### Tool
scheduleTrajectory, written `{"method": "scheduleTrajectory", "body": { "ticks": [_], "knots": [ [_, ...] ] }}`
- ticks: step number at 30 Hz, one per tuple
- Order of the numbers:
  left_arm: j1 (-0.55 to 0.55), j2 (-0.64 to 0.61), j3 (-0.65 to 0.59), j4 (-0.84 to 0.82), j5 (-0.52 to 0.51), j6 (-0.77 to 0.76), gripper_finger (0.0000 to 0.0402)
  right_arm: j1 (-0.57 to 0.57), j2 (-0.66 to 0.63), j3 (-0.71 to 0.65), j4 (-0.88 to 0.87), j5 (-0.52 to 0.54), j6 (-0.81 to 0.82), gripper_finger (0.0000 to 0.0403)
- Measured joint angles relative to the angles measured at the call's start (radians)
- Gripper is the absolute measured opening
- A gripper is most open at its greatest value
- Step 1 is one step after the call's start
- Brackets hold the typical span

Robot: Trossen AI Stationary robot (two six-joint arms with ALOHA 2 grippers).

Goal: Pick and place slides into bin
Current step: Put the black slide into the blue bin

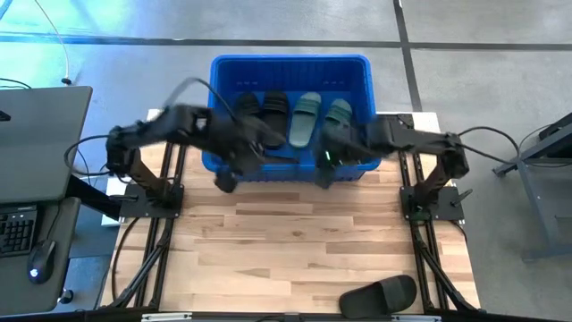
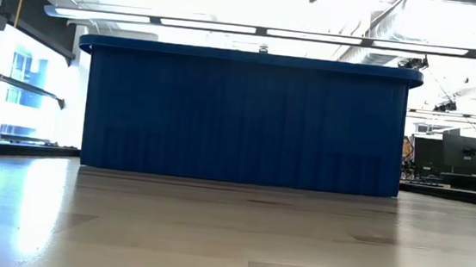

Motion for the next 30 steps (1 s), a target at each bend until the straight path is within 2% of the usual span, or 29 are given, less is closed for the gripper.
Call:
{"method": "scheduleTrajectory", "body": {
  "ticks": [6, 10, 16, 18, 20, 24, 28, 30],
  "knots": [
    [-0.153, 0.001, -0.33, 0.337, 0.034, 0.094, 0.009, 0.257, -0.011, 0.0, -0.151, 0.231, 0.204, 0.0117],
    [-0.238, 0.001, -0.54, 0.641, 0.089, 0.131, 0.009, 0.413, -0.009, -0.001, -0.149, 0.422, 0.258, 0.0106],
    [-0.334, 0.001, -0.83, 1.151, 0.097, 0.121, 0.009, 0.573, -0.009, -0.001, -0.152, 0.621, 0.398, 0.0083],
    [-0.355, 0.001, -0.917, 1.325, 0.097, 0.098, 0.009, 0.608, -0.009, -0.001, -0.151, 0.647, 0.452, 0.0076],
    [-0.371, 0.013, -0.982, 1.454, 0.095, 0.079, 0.009, 0.632, -0.009, -0.004, -0.15, 0.635, 0.504, 0.0071],
    [-0.383, 0.015, -1.028, 1.483, 0.016, 0.087, 0.009, 0.663, -0.007, -0.051, -0.15, 0.537, 0.581, 0.0067],
    [-0.371, 0.012, -1.022, 1.426, -0.155, 0.065, 0.009, 0.671, -0.006, -0.142, -0.145, 0.293, 0.704, 0.0073],
    [-0.364, 0.006, -1.021, 1.419, -0.199, 0.049, 0.009, 0.671, -0.006, -0.205, -0.132, 0.146, 0.778, 0.0083]
  ]
}}
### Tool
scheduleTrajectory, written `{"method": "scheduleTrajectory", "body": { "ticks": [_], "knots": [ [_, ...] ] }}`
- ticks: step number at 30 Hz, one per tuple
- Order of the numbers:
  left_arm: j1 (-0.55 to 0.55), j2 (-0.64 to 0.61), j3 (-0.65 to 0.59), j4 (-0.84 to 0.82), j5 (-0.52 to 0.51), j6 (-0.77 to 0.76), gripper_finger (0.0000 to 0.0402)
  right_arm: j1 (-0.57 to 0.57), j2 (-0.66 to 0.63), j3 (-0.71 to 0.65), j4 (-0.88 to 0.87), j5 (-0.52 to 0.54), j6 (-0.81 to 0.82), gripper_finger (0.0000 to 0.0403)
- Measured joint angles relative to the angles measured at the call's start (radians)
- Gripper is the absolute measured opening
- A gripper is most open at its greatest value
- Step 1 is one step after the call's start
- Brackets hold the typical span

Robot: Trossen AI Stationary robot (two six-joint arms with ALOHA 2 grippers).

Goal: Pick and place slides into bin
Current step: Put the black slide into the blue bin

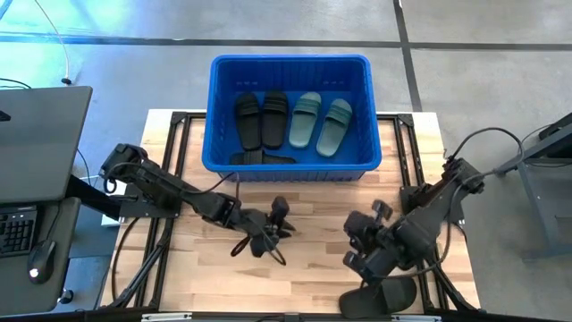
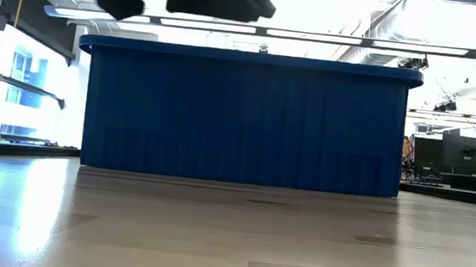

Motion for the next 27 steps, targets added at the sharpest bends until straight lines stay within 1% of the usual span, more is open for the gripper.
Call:
{"method": "scheduleTrajectory", "body": {
  "ticks": [3, 6, 9, 13, 15, 17, 19, 21, 24, 27],
  "knots": [
    [0.005, -0.001, 0.002, -0.007, -0.004, -0.017, 0.009, 0.0, 0.0, -0.125, 0.042, -0.216, 0.037, 0.0106],
    [0.013, -0.001, 0.002, -0.01, -0.004, -0.017, 0.009, 0.0, 0.002, -0.276, 0.158, -0.371, 0.069, 0.0136],
    [0.017, -0.001, 0.002, -0.019, -0.003, -0.017, 0.009, 0.0, 0.002, -0.417, 0.304, -0.544, 0.189, 0.0169],
    [0.017, -0.001, 0.002, -0.018, -0.028, -0.013, 0.009, 0.0, 0.002, -0.554, 0.486, -0.829, 0.365, 0.0205],
    [0.017, -0.001, 0.002, -0.018, -0.03, -0.012, 0.009, 0.0, 0.002, -0.596, 0.528, -0.954, 0.448, 0.0217],
    [0.017, -0.001, 0.002, -0.017, -0.037, -0.01, 0.009, 0.001, 0.002, -0.618, 0.546, -1.042, 0.517, 0.0225],
    [0.017, -0.001, 0.002, -0.016, -0.052, -0.01, 0.009, 0.005, 0.002, -0.628, 0.537, -1.072, 0.547, 0.0227],
    [0.017, -0.001, 0.002, -0.015, -0.053, -0.01, 0.009, 0.011, 0.002, -0.628, 0.546, -1.042, 0.581, 0.0228],
    [0.017, -0.001, 0.002, -0.015, -0.055, -0.01, 0.009, 0.026, 0.002, -0.628, 0.575, -0.987, 0.672, 0.0227],
    [0.017, -0.001, 0.002, -0.015, -0.055, -0.01, 0.009, 0.054, 0.006, -0.628, 0.619, -0.978, 0.734, 0.0222]
  ]
}}
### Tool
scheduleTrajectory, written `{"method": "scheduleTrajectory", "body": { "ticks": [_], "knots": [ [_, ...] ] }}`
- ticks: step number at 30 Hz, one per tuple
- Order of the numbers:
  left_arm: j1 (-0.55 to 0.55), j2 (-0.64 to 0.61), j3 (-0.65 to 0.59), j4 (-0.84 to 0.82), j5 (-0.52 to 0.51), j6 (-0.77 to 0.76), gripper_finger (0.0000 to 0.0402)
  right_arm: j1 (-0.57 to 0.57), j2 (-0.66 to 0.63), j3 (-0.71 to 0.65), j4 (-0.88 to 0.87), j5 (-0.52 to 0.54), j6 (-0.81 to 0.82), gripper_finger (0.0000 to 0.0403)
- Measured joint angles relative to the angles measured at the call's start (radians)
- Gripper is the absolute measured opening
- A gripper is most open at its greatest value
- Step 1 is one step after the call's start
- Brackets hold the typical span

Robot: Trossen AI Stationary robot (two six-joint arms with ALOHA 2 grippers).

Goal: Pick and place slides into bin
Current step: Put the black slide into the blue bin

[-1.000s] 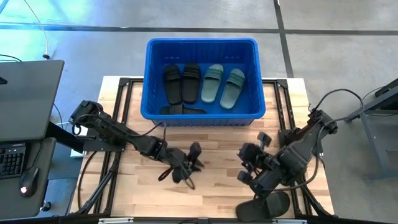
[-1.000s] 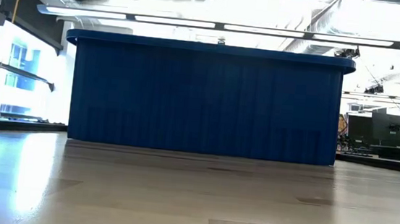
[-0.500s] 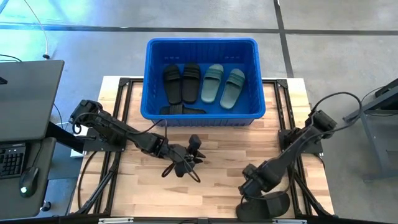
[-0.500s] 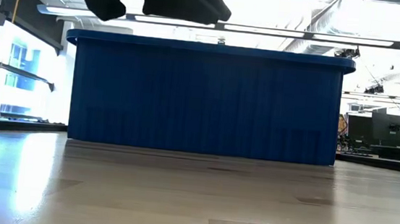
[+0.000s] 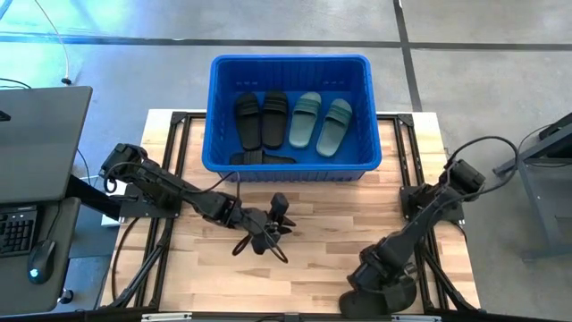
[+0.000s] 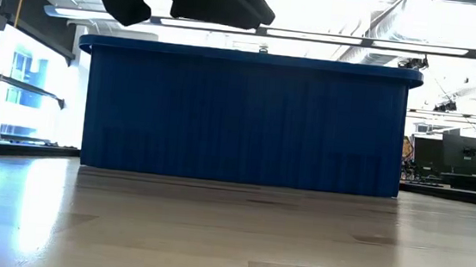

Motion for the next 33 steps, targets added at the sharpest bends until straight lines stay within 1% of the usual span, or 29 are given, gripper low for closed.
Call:
{"method": "scheduleTrajectory", "body": {
  "ticks": [7, 10, 19, 25, 29, 33],
  "knots": [
    [0.0, 0.0, 0.0, 0.0, 0.0, 0.0, 0.009, 0.051, 0.043, 0.0, 0.07, -0.022, 0.148, 0.0209],
    [0.0, 0.0, 0.0, 0.0, 0.0, -0.001, 0.009, 0.063, 0.057, 0.0, 0.063, -0.057, 0.159, 0.0205],
    [0.0, 0.0, 0.0, -0.001, 0.0, -0.001, 0.009, 0.075, 0.087, 0.001, 0.028, -0.057, 0.25, 0.0201],
    [0.0, 0.0, 0.0, -0.002, 0.001, 0.012, 0.009, 0.107, 0.101, 0.001, -0.007, -0.103, 0.32, 0.0189],
    [0.0, 0.0, 0.0, -0.002, 0.001, 0.02, 0.009, 0.132, 0.102, 0.002, -0.037, -0.138, 0.377, 0.0169],
    [0.0, 0.0, 0.0, -0.002, 0.001, 0.022, 0.009, 0.153, 0.102, 0.002, -0.037, -0.144, 0.381, 0.0126]
  ]
}}
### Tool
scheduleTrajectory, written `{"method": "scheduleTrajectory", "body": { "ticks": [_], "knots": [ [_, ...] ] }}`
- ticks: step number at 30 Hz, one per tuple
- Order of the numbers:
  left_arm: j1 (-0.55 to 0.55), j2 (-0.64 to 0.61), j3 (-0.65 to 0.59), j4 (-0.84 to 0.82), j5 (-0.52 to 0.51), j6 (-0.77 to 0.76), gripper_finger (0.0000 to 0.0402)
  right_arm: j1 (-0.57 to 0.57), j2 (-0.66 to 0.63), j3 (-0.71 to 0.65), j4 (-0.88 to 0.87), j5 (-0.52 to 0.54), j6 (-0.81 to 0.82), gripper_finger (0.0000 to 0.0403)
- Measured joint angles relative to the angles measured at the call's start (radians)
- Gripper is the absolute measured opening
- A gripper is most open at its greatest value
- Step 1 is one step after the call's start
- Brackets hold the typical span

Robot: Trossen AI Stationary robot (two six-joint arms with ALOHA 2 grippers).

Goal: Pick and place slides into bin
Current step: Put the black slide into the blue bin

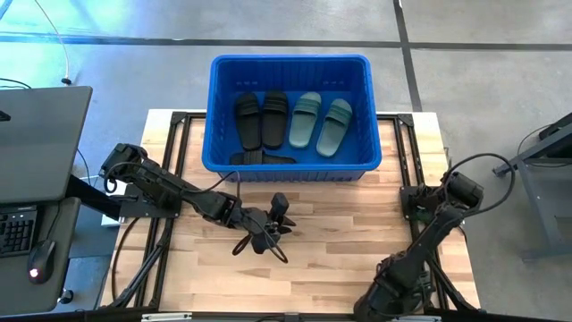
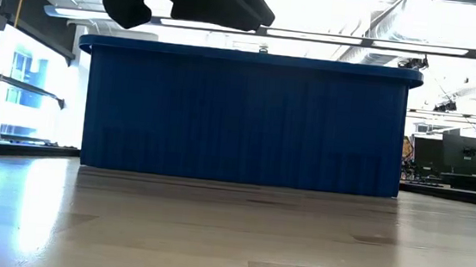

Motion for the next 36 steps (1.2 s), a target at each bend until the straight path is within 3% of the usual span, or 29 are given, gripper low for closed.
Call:
{"method": "scheduleTrajectory", "body": {
  "ticks": [3, 7, 14, 20, 26, 33, 36],
  "knots": [
    [0.0, 0.0, 0.0, 0.001, -0.007, 0.0, 0.009, 0.009, 0.0, 0.0, 0.001, 0.036, 0.004, 0.0076],
    [-0.001, 0.0, 0.0, 0.021, -0.13, 0.001, 0.009, 0.015, -0.001, 0.0, 0.0, 0.094, -0.031, 0.0011],
    [0.0, -0.008, 0.0, 0.053, -0.327, 0.001, 0.009, 0.0, -0.002, 0.017, -0.037, 0.246, -0.174, 0.0005],
    [0.016, -0.024, 0.035, 0.052, -0.392, 0.035, 0.009, -0.05, -0.001, 0.161, -0.338, 0.507, -0.318, 0.0003],
    [0.129, -0.037, 0.145, -0.01, -0.313, 0.029, 0.009, -0.109, -0.003, 0.4, -0.625, 0.876, -0.457, 0.0002],
    [0.304, -0.037, 0.289, -0.227, -0.043, -0.003, 0.009, -0.191, -0.03, 0.581, -0.601, 1.346, -0.951, 0.0001],
    [0.363, -0.037, 0.353, -0.325, 0.0, -0.002, 0.009, -0.253, -0.032, 0.656, -0.6, 1.502, -1.208, 0.0001]
  ]
}}
